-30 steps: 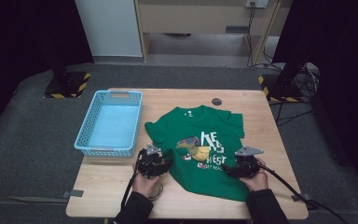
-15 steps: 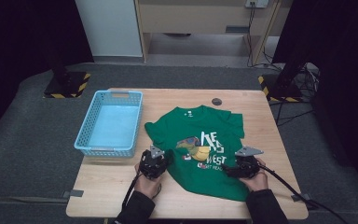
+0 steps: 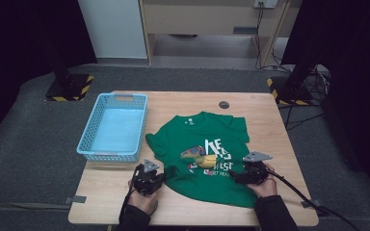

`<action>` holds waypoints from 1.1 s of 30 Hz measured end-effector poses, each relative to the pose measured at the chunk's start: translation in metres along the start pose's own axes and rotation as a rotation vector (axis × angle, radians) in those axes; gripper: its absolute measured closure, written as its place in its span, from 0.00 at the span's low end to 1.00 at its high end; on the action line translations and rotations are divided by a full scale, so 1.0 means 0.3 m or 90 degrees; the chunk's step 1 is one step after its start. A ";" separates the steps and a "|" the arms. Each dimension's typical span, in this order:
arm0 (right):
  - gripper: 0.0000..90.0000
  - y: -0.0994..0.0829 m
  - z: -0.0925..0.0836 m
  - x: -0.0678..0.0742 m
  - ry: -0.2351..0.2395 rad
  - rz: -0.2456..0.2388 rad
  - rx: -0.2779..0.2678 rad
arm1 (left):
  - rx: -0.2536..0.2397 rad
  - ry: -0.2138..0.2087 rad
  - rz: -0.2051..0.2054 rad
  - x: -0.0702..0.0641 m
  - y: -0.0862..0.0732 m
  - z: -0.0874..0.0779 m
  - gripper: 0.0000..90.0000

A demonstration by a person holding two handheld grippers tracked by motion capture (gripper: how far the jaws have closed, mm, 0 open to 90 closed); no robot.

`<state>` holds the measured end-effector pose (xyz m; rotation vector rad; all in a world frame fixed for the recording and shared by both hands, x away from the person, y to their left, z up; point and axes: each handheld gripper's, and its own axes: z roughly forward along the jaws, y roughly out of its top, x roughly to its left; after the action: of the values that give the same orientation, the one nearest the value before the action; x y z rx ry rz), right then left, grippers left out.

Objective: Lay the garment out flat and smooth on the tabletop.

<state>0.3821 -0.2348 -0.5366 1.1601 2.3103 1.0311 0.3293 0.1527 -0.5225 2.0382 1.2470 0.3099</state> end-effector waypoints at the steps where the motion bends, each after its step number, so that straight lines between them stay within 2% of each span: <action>1: 0.22 0.000 0.000 0.000 0.000 -0.001 0.000 | 0.003 0.000 -0.001 0.002 -0.006 -0.004 0.94; 9: 0.22 -0.002 -0.001 0.003 0.001 -0.002 0.000 | -0.017 -0.012 -0.012 -0.003 -0.009 0.001 0.74; 12: 0.22 -0.002 -0.001 0.003 0.002 -0.003 0.000 | -0.026 -0.014 -0.020 0.008 -0.001 0.007 0.69; 15: 0.22 -0.002 -0.001 0.003 0.002 -0.003 0.000 | -0.029 -0.018 -0.023 0.017 0.003 0.017 0.71; 19: 0.22 -0.002 -0.001 0.003 0.001 -0.002 0.000 | -0.019 -0.012 0.003 -0.002 -0.001 0.017 0.88; 22: 0.22 -0.002 -0.001 0.003 0.001 -0.002 0.000 | -0.014 -0.004 0.004 -0.013 -0.002 0.015 0.95; 27: 0.22 -0.002 -0.002 0.004 0.002 -0.002 -0.001 | -0.008 -0.006 -0.003 -0.014 -0.017 -0.004 0.96; 33: 0.22 -0.005 -0.005 0.004 0.002 -0.002 0.000 | 0.000 -0.013 -0.011 -0.003 -0.070 -0.063 0.96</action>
<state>0.3797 -0.2350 -0.5366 1.1547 2.3136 1.0329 0.3043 0.1662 -0.5232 2.0254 1.2510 0.2799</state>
